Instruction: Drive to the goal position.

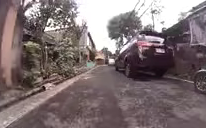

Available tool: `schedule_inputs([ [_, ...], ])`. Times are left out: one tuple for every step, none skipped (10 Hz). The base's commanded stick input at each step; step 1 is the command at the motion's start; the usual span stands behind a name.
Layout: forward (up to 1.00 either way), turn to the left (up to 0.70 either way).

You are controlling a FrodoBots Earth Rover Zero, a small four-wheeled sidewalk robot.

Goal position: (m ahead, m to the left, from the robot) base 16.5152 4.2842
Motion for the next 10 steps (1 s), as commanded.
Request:
schedule_inputs([
  [1.00, 0.00],
  [1.00, 0.00],
  [1.00, 0.00],
  [1.00, 0.00],
  [1.00, 0.00],
  [1.00, 0.00],
  [1.00, 0.00],
  [1.00, 0.00],
  [1.00, 0.00],
  [1.00, 0.00],
])
